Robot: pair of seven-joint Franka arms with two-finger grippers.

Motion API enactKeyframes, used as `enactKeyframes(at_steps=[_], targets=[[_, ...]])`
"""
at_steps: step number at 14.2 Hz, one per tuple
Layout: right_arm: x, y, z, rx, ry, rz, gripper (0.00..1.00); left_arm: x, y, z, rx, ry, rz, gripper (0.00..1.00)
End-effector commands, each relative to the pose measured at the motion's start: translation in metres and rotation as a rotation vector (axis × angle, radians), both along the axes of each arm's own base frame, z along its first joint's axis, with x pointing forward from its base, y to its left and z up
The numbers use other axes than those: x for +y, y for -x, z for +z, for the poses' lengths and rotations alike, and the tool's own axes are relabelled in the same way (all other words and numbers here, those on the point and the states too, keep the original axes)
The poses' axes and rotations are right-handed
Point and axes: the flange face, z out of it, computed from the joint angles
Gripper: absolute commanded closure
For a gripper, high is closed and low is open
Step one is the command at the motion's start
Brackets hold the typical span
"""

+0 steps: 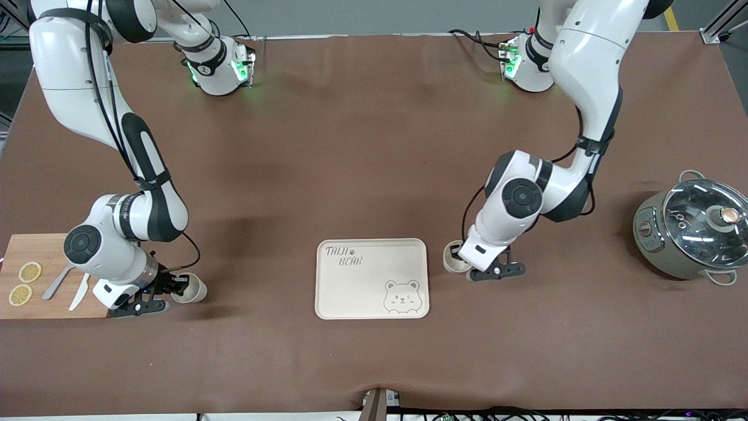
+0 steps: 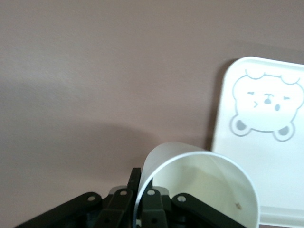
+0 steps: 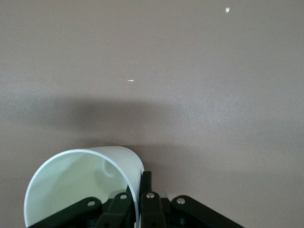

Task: Place white IKEA cup upright on tray with both arms
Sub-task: 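Carry the cups toward the tray with the left gripper and the right gripper, then lower both cups upright onto the tray and open both grippers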

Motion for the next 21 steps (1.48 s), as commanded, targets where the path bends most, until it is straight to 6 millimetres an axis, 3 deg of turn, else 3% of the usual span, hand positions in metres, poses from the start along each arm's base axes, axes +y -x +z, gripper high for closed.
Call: enactKeyframes(at_steps=[1, 4, 7, 12, 18, 21], targets=[[0.007, -0.008, 0.016, -0.015, -0.013, 0.012, 1.0, -0.039, -0.01, 0.01, 0.014, -0.031, 0.035, 1.0], [0.016, -0.021, 0.053, 0.061, -0.023, 0.024, 1.0, -0.064, -0.011, 0.013, -0.002, -0.005, 0.085, 1.0], [0.041, -0.03, 0.095, 0.118, -0.052, 0.049, 1.0, -0.096, 0.008, 0.001, 0.011, -0.009, 0.084, 1.0], [0.14, -0.023, 0.119, 0.131, -0.124, -0.11, 1.0, -0.115, 0.019, -0.028, 0.031, -0.021, 0.078, 1.0], [0.282, 0.011, 0.134, 0.12, -0.145, -0.282, 1.0, -0.124, 0.021, -0.054, -0.006, -0.01, 0.09, 1.0], [0.326, 0.024, 0.13, 0.089, -0.169, -0.328, 1.0, -0.126, 0.017, -0.06, -0.043, 0.018, 0.096, 1.0]])
